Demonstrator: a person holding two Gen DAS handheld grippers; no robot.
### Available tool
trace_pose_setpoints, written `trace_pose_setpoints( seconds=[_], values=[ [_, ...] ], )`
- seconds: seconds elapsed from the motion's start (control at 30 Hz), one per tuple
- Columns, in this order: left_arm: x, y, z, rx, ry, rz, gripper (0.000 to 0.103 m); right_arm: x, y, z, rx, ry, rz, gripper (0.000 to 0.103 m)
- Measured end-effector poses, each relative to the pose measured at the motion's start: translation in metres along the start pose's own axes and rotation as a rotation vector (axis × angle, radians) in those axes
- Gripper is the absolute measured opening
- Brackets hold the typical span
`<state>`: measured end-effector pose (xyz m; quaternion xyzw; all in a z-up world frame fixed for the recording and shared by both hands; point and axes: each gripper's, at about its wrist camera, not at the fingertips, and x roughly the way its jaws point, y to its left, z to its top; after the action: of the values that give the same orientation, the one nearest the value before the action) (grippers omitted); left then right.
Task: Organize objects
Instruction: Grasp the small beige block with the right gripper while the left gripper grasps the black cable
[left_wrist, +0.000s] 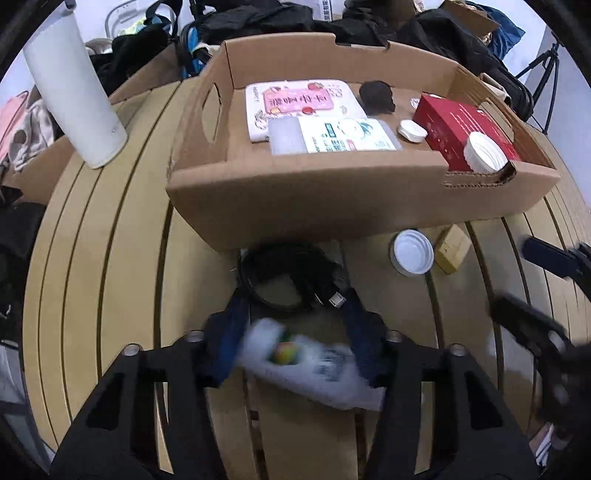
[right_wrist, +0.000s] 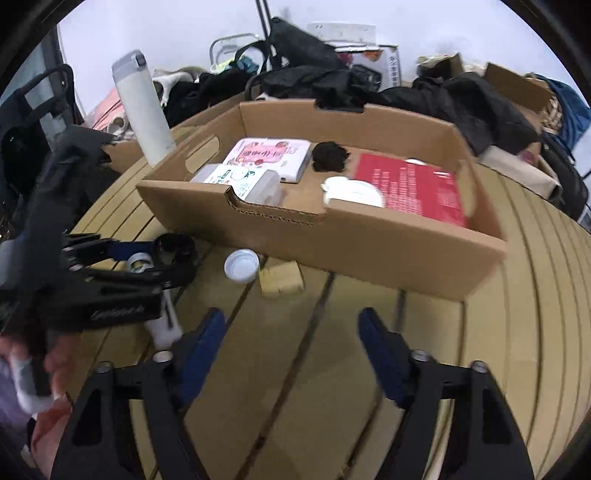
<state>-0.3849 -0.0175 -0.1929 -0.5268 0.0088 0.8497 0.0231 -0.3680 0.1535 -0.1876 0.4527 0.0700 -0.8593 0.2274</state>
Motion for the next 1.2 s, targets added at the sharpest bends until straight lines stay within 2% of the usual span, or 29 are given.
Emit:
trace_pose_setpoints(
  seconds=[0.07, 0.13, 0.2, 0.23, 0.27, 0.3, 0.4, 0.53, 0.63, 0.73, 0.77, 0.8, 0.83, 0.87, 0.93, 0.97, 1.0, 1.03, 1.07, 1.1, 1.13, 1.2],
  values=[
    [-0.002, 0.001, -0.003, -0.002, -0.016, 0.0, 0.042, 0.015, 0.005, 0.006, -0.022, 0.004, -0.02, 0.068],
    [-0.006, 0.003, -0.008, -0.005, -0.031, -0.005, 0.034, 0.027, 0.011, 0.011, -0.048, 0.004, -0.044, 0.063],
    [-0.009, 0.009, -0.01, -0.034, -0.027, -0.055, 0.026, 0.042, 0.015, 0.013, -0.065, 0.026, -0.07, 0.049],
    [-0.011, 0.012, -0.012, -0.05, -0.022, -0.083, 0.023, 0.045, 0.017, 0.013, -0.067, 0.02, -0.077, 0.045],
    [-0.01, 0.013, -0.01, -0.056, -0.019, -0.093, 0.022, 0.045, 0.018, 0.013, -0.067, 0.009, -0.081, 0.036],
    [-0.011, 0.014, -0.011, -0.055, -0.016, -0.089, 0.019, 0.044, 0.02, 0.013, -0.067, 0.004, -0.079, 0.035],
    [-0.021, 0.016, -0.015, -0.077, -0.027, -0.121, 0.004, 0.04, 0.021, 0.011, -0.074, 0.012, -0.08, 0.034],
    [-0.046, 0.017, -0.021, -0.099, -0.08, -0.165, 0.003, 0.023, 0.018, 0.003, -0.051, 0.016, -0.078, 0.034],
    [-0.066, 0.02, -0.024, -0.118, -0.114, -0.195, 0.003, -0.009, 0.012, -0.009, -0.012, -0.012, -0.064, 0.034],
    [-0.075, 0.027, -0.028, -0.148, -0.145, -0.195, 0.004, -0.041, 0.007, -0.024, 0.01, -0.03, -0.061, 0.034],
    [-0.072, 0.03, -0.026, -0.173, -0.14, -0.197, 0.01, -0.052, 0.005, -0.031, 0.02, -0.035, -0.06, 0.034],
    [-0.065, 0.033, -0.023, -0.201, -0.118, -0.196, 0.044, -0.06, 0.003, -0.035, 0.029, -0.042, -0.061, 0.034],
    [-0.056, 0.035, -0.02, -0.234, -0.09, -0.19, 0.088, -0.07, 0.001, -0.041, 0.044, -0.052, -0.062, 0.034],
    [-0.048, 0.034, -0.017, -0.262, -0.082, -0.184, 0.094, -0.076, 0.0, -0.044, 0.053, -0.056, -0.062, 0.034],
    [-0.034, 0.033, -0.01, -0.295, -0.077, -0.164, 0.092, -0.085, -0.002, -0.049, 0.074, -0.064, -0.06, 0.034],
    [-0.025, 0.03, -0.004, -0.294, -0.07, -0.135, 0.092, -0.089, -0.004, -0.052, 0.08, -0.067, -0.057, 0.034],
    [-0.015, 0.027, 0.003, -0.296, -0.056, -0.081, 0.087, -0.091, -0.004, -0.053, 0.081, -0.065, -0.056, 0.034],
    [-0.007, 0.024, 0.007, -0.298, -0.034, -0.043, 0.07, -0.091, -0.005, -0.055, 0.08, -0.06, -0.056, 0.035],
    [0.005, 0.02, 0.011, -0.292, 0.004, -0.01, 0.058, -0.091, -0.004, -0.056, 0.075, -0.055, -0.057, 0.035],
    [0.004, 0.014, 0.014, -0.27, -0.032, 0.051, 0.049, -0.091, -0.004, -0.058, 0.07, -0.053, -0.058, 0.035],
    [0.005, 0.009, 0.016, -0.257, -0.03, 0.077, 0.046, -0.091, -0.004, -0.06, 0.066, -0.049, -0.057, 0.035],
    [0.006, 0.005, 0.017, -0.272, -0.011, 0.095, 0.045, -0.091, -0.003, -0.063, 0.062, -0.048, -0.051, 0.035]
  ],
)
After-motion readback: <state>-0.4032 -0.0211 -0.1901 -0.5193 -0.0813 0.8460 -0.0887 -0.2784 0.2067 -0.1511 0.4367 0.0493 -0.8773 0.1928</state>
